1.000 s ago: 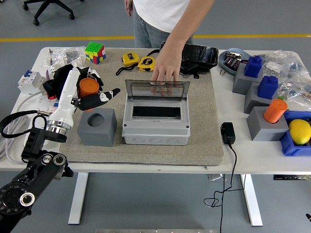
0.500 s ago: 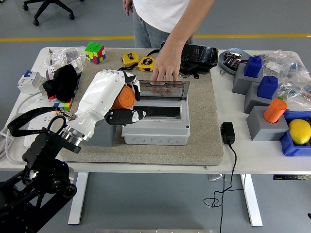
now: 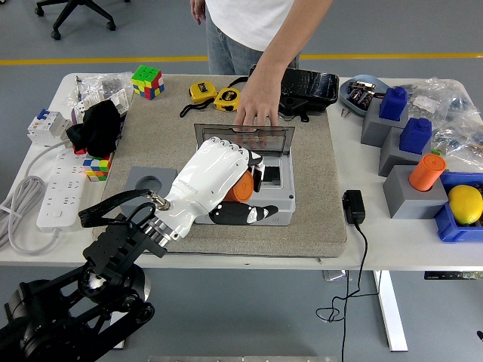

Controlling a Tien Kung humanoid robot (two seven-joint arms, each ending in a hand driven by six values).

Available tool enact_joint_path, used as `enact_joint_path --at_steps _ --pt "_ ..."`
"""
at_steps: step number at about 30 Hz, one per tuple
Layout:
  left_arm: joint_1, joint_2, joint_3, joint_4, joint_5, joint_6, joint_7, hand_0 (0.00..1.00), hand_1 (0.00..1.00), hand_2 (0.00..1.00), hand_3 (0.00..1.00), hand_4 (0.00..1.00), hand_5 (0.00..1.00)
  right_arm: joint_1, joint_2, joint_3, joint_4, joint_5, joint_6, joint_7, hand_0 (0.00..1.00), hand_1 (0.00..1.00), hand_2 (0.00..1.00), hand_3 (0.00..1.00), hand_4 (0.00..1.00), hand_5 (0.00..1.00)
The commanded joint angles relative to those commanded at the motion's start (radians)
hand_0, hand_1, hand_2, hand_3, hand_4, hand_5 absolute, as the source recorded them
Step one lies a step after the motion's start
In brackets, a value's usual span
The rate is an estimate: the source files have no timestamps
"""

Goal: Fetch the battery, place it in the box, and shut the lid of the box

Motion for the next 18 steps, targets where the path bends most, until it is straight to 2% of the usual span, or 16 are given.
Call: enact_joint_path --at_steps 4,9,10,12,18 --pt "-0.034 -0.028 0.026 0.067 0.000 0.007 -0.014 0.135 0.117 0.150 0.147 0.629 0.368 0.004 0.001 -0.007 0.000 0.004 -0.001 0.000 0.810 0.748 0.742 0.799 0.998 0.998" --pt "-0.071 -0.051 0.035 0.155 0.000 0.022 -0.029 0.135 0.117 0.150 0.147 0.629 0.368 0.007 0.003 -0.008 -0.001 0.003 -0.001 -0.001 0.810 0.748 0.742 0.799 0.998 0.998" --pt "-0.077 -0.054 0.038 0.170 0.000 0.024 -0.034 0.144 0.137 0.162 0.183 0.623 0.364 0.007 0.003 -0.007 -0.001 0.002 -0.001 -0.001 0.810 0.748 0.742 0.799 0.998 0.998" --pt "-0.095 -0.063 0.046 0.210 0.000 0.018 -0.038 0.144 0.137 0.162 0.183 0.623 0.364 0.007 0.004 0.000 -0.004 -0.006 -0.001 -0.001 0.810 0.748 0.742 0.799 0.998 0.998" --pt "-0.137 -0.093 0.059 0.310 -0.044 0.028 -0.060 0.152 0.143 0.168 0.194 0.612 0.349 0.012 0.004 -0.013 -0.002 0.005 -0.002 -0.001 0.809 0.748 0.742 0.800 0.998 0.998"
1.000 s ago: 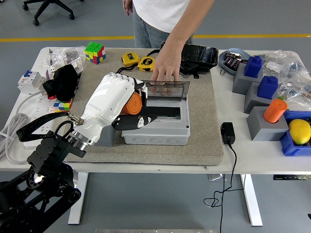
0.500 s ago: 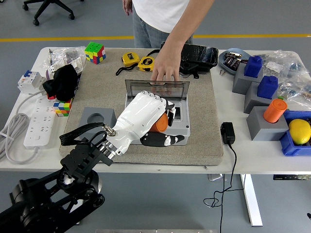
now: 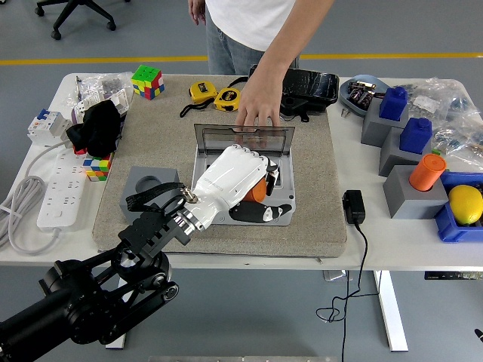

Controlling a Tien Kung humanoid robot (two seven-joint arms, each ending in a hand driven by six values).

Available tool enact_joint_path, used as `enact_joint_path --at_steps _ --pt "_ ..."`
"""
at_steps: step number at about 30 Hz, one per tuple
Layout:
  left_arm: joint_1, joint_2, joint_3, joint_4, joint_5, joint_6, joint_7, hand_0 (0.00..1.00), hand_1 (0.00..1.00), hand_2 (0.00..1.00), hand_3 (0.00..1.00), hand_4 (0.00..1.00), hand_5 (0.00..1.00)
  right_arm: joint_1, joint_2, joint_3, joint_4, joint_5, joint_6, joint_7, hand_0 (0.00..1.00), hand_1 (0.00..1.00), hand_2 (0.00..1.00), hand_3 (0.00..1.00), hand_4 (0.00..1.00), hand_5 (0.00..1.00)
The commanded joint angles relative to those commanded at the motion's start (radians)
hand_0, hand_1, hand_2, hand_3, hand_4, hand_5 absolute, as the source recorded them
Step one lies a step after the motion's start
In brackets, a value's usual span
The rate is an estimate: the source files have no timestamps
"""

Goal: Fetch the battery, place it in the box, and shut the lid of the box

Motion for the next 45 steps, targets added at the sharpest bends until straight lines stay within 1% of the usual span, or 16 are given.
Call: enact_joint_path --at_steps 3,5,9,10,12,18,27,28,45 --pt "-0.022 -0.014 0.004 0.040 -0.022 0.000 -0.003 0.152 0.143 0.168 0.194 0.612 0.349 0.003 -0.001 -0.008 0.001 0.006 -0.001 0.000 0.809 0.748 0.742 0.800 0.998 0.998" --pt "-0.041 -0.025 0.008 0.067 -0.044 -0.008 -0.007 0.154 0.146 0.172 0.204 0.598 0.335 0.004 -0.001 -0.007 0.000 0.004 -0.001 -0.001 0.809 0.747 0.741 0.799 0.998 0.998" --pt "-0.068 -0.042 0.004 0.106 -0.073 -0.010 -0.017 0.154 0.146 0.172 0.204 0.598 0.335 0.004 -0.002 -0.007 0.000 0.004 -0.002 0.000 0.809 0.747 0.741 0.799 0.998 0.998" --pt "-0.073 -0.047 0.000 0.117 -0.076 -0.011 -0.020 0.159 0.151 0.174 0.208 0.586 0.318 0.004 -0.002 -0.007 0.000 0.003 -0.001 -0.001 0.808 0.747 0.741 0.799 0.998 0.998" --pt "-0.083 -0.054 -0.003 0.142 -0.079 -0.013 -0.023 0.159 0.151 0.174 0.208 0.586 0.318 0.003 -0.001 -0.009 0.000 0.005 -0.001 -0.001 0.808 0.747 0.741 0.799 0.998 0.998" --pt "-0.112 -0.063 0.002 0.183 -0.061 -0.022 -0.024 0.159 0.152 0.175 0.210 0.583 0.312 0.003 0.001 -0.010 -0.001 0.004 -0.001 -0.002 0.809 0.747 0.742 0.800 0.998 0.998" --pt "-0.155 -0.099 -0.012 0.268 -0.066 -0.026 -0.032 0.159 0.153 0.176 0.212 0.580 0.310 0.008 0.000 -0.023 -0.001 0.013 -0.003 -0.002 0.808 0.747 0.742 0.800 0.998 0.998" --pt "-0.156 -0.101 -0.013 0.271 -0.065 -0.028 -0.033 0.159 0.153 0.177 0.212 0.561 0.286 0.008 0.000 -0.023 -0.001 0.013 -0.002 -0.002 0.808 0.747 0.741 0.800 0.998 0.998" --pt "-0.151 -0.102 -0.008 0.274 -0.065 -0.035 -0.034 0.159 0.155 0.178 0.213 0.563 0.281 0.006 -0.006 -0.033 -0.002 0.021 -0.003 -0.004 0.806 0.746 0.741 0.801 0.998 0.998"
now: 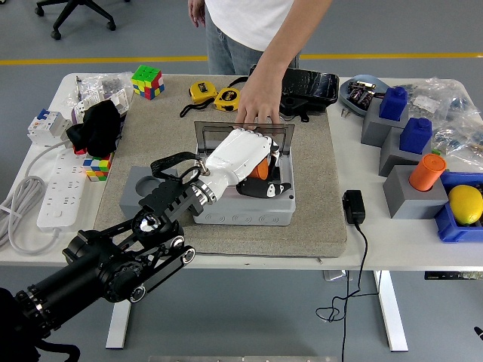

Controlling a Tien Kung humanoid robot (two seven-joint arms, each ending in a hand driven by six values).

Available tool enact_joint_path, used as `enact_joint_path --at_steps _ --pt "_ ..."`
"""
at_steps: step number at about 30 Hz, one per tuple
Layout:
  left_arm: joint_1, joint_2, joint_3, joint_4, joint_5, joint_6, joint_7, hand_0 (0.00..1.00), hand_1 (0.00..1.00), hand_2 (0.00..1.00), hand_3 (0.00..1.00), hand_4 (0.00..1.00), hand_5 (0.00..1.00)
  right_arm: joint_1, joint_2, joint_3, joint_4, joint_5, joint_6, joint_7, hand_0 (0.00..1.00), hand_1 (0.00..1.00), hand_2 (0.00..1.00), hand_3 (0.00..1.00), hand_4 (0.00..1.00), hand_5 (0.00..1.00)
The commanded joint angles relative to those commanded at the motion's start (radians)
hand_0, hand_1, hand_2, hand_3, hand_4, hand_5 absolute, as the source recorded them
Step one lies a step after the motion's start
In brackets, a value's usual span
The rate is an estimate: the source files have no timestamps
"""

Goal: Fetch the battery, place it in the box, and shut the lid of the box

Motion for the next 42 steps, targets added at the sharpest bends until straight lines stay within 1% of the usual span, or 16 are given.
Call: enact_joint_path --at_steps 1,6,7,12,13,18,19,24,25,28,30,31,36,37,40,42 --pt "0.000 0.000 0.000 0.000 0.000 -0.001 -0.001 0.165 0.173 0.188 0.236 0.600 0.276 0.000 0.000 -0.002 0.000 0.002 0.000 0.000 0.805 0.746 0.741 0.801 0.998 0.998" --pt "0.001 0.000 -0.002 0.005 -0.007 -0.001 -0.011 0.165 0.173 0.188 0.236 0.600 0.276 -0.002 0.000 -0.002 -0.001 0.000 0.001 -0.001 0.805 0.746 0.741 0.801 0.998 0.998" --pt "0.002 0.000 -0.003 0.009 -0.006 -0.001 -0.012 0.203 0.280 0.247 0.315 0.937 0.441 -0.002 0.000 -0.002 -0.001 0.000 0.001 -0.001 0.807 0.746 0.741 0.802 0.998 0.998" --pt "0.003 0.000 -0.004 0.008 -0.006 -0.009 -0.012 0.203 0.280 0.247 0.315 0.937 0.441 -0.003 0.000 -0.001 -0.001 0.000 0.001 -0.001 0.807 0.746 0.741 0.802 0.998 0.998" --pt "0.002 0.000 -0.004 0.008 -0.007 -0.011 -0.011 0.269 0.384 0.306 0.377 0.998 0.597 -0.003 0.000 -0.001 -0.001 0.000 0.001 -0.001 0.807 0.746 0.740 0.801 0.998 0.998" --pt "0.000 0.000 -0.011 0.005 -0.010 -0.033 -0.006 0.269 0.384 0.306 0.377 0.998 0.597 -0.002 0.001 -0.008 0.000 0.006 0.002 -0.001 0.807 0.746 0.740 0.801 0.998 0.998" --pt "0.000 0.000 -0.013 0.005 -0.010 -0.038 -0.004 0.372 0.510 0.386 0.477 0.998 0.817 -0.002 0.001 -0.008 0.000 0.007 0.002 -0.001 0.806 0.745 0.740 0.801 0.998 0.998" --pt "0.003 0.000 -0.025 -0.018 0.009 -0.048 0.016 0.372 0.510 0.386 0.477 0.998 0.817 -0.004 0.002 0.000 -0.002 -0.002 0.004 -0.003 0.806 0.745 0.740 0.801 0.998 0.998" --pt "0.004 0.000 -0.027 -0.027 0.016 -0.042 0.020 0.485 0.677 0.562 0.605 0.998 0.970 -0.004 0.002 0.000 -0.002 -0.002 0.004 -0.003 0.806 0.745 0.740 0.801 0.998 0.994" --pt "0.013 0.001 -0.039 -0.062 0.036 -0.020 0.034 0.485 0.677 0.562 0.605 0.998 0.970 -0.004 0.001 -0.007 -0.001 0.006 0.005 -0.004 0.806 0.745 0.740 0.801 0.998 0.994" --pt "0.023 0.004 -0.053 -0.104 0.048 0.002 0.044 0.485 0.677 0.562 0.605 0.998 0.970 -0.004 0.002 -0.005 -0.001 0.004 0.005 -0.004 0.806 0.745 0.740 0.801 0.998 0.994" --pt "0.027 0.007 -0.061 -0.124 0.053 0.014 0.045 0.877 0.998 0.974 0.998 0.998 0.998 -0.004 0.003 -0.005 -0.001 0.005 0.005 -0.004 0.805 0.745 0.740 0.797 0.998 0.985" --pt "0.039 0.018 -0.091 -0.223 0.057 0.056 0.046 0.877 0.998 0.974 0.998 0.998 0.998 -0.006 0.006 0.002 -0.002 0.000 0.005 -0.005 0.805 0.745 0.740 0.797 0.998 0.985" --pt "0.040 0.020 -0.097 -0.235 0.055 0.062 0.045 0.972 0.998 0.998 0.998 0.998 0.998 -0.007 0.006 0.002 -0.001 0.001 0.005 -0.004 0.805 0.739 0.740 0.796 0.998 0.965" --pt "0.043 0.022 -0.112 -0.250 0.044 0.077 0.039 0.972 0.998 0.998 0.998 0.998 0.998 -0.006 0.006 0.008 -0.002 -0.002 0.005 -0.004 0.805 0.739 0.740 0.796 0.998 0.965" --pt "0.048 0.023 -0.126 -0.260 0.037 0.072 0.037 0.972 0.998 0.998 0.998 0.998 0.998 -0.006 0.007 0.008 -0.001 -0.001 0.005 -0.004 0.805 0.739 0.740 0.796 0.998 0.965"
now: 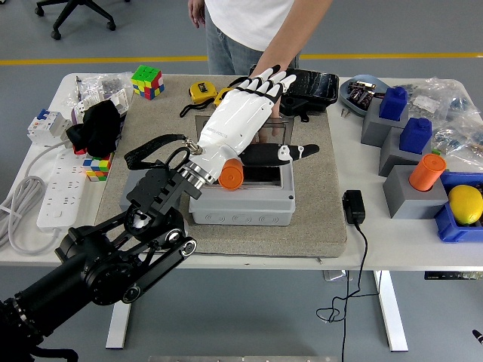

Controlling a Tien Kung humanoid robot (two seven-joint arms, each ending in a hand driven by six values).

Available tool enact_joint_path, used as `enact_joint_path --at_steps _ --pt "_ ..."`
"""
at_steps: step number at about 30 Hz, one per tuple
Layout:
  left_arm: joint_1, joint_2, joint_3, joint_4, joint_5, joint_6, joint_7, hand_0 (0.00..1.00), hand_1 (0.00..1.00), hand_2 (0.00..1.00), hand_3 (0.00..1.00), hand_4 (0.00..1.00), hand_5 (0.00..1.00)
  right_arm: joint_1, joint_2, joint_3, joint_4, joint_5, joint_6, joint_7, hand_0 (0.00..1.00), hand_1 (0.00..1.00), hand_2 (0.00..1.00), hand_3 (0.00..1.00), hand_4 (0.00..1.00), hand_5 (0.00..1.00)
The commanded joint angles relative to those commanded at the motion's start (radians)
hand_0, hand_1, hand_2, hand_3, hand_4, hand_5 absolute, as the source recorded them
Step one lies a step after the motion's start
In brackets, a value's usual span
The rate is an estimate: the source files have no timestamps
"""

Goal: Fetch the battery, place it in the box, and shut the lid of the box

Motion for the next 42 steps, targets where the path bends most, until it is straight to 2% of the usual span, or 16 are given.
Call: enact_joint_path --at_steps 3,7,13,16,18,20,42 --pt "0.013 0.005 -0.024 -0.027 -0.022 -0.026 -0.006 0.998 0.998 0.998 0.998 0.998 0.998 -0.001 0.001 -0.002 0.001 0.003 0.000 -0.001 0.805 0.737 0.740 0.798 0.998 0.954" --pt "0.032 0.019 -0.058 -0.072 -0.116 -0.098 -0.022 0.998 0.998 0.998 0.998 0.998 0.998 -0.003 0.002 0.002 0.001 0.002 0.000 -0.001 0.805 0.737 0.740 0.797 0.998 0.949" --pt "0.056 0.043 -0.096 -0.118 -0.332 -0.213 -0.071 0.998 0.998 0.998 0.998 0.998 0.998 -0.007 0.003 0.017 0.000 -0.008 0.000 -0.002 0.804 0.736 0.739 0.797 0.998 0.947" --pt "0.074 0.055 -0.102 -0.129 -0.450 -0.244 -0.100 0.998 0.998 0.998 0.998 0.998 0.998 -0.007 0.002 0.011 0.001 -0.002 -0.001 -0.002 0.804 0.736 0.739 0.797 0.998 0.947" --pt "0.081 0.059 -0.103 -0.131 -0.514 -0.251 -0.109 0.998 0.998 0.998 0.998 0.998 0.998 -0.007 0.002 0.007 0.001 0.001 -0.001 -0.002 0.804 0.736 0.739 0.797 0.998 0.947" --pt "0.085 0.060 -0.107 -0.133 -0.533 -0.254 -0.109 0.998 0.998 0.998 0.998 0.998 0.998 -0.007 0.002 0.003 0.001 0.002 -0.001 -0.003 0.803 0.735 0.738 0.796 0.998 0.946" --pt "0.082 0.059 -0.098 -0.132 -0.508 -0.229 -0.101 0.998 0.998 0.998 0.998 0.998 0.998 -0.009 -0.007 -0.020 0.001 0.014 -0.001 -0.005 0.800 0.734 0.738 0.794 0.998 0.945"
